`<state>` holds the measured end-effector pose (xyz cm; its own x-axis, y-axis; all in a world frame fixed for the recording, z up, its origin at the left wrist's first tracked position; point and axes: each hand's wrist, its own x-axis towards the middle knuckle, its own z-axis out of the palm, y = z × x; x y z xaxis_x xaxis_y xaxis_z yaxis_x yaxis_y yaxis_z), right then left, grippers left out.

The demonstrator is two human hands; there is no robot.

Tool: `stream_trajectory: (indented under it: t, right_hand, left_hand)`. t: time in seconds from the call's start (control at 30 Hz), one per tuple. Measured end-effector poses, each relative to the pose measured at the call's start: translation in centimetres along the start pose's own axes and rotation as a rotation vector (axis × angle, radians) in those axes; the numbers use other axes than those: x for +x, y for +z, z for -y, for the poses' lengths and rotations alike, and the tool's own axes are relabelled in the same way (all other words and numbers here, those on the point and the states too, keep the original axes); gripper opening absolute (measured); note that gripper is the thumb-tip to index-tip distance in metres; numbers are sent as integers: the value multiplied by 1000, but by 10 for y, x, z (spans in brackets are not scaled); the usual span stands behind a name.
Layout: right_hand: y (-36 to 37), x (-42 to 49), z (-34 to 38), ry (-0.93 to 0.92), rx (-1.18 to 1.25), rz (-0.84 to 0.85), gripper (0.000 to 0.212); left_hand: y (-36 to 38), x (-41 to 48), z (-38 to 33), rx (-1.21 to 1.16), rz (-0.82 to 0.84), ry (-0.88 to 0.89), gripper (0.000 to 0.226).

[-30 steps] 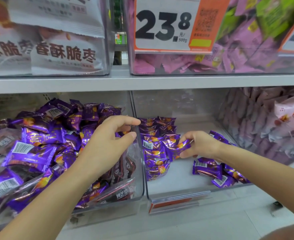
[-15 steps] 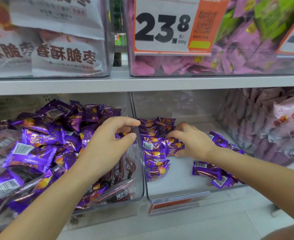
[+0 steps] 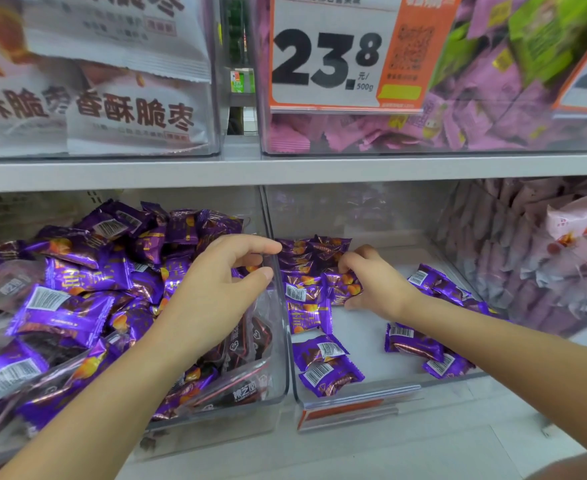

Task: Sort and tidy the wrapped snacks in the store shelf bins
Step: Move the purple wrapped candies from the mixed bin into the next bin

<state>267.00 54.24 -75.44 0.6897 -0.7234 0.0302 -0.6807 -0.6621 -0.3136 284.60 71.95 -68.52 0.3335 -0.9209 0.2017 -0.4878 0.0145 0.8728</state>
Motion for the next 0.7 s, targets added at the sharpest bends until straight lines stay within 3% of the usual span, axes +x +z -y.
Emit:
stream_trajectory:
  t: [0.5,0.7]
  right_hand:
    - [-5,-7,7,38,-24,-112,41]
    - [-4,-7,7,15,-52,-37,43]
  left_hand:
    - [0,0,0,-5,0,0,31]
    - [0,-1,0,-11,3,4,31]
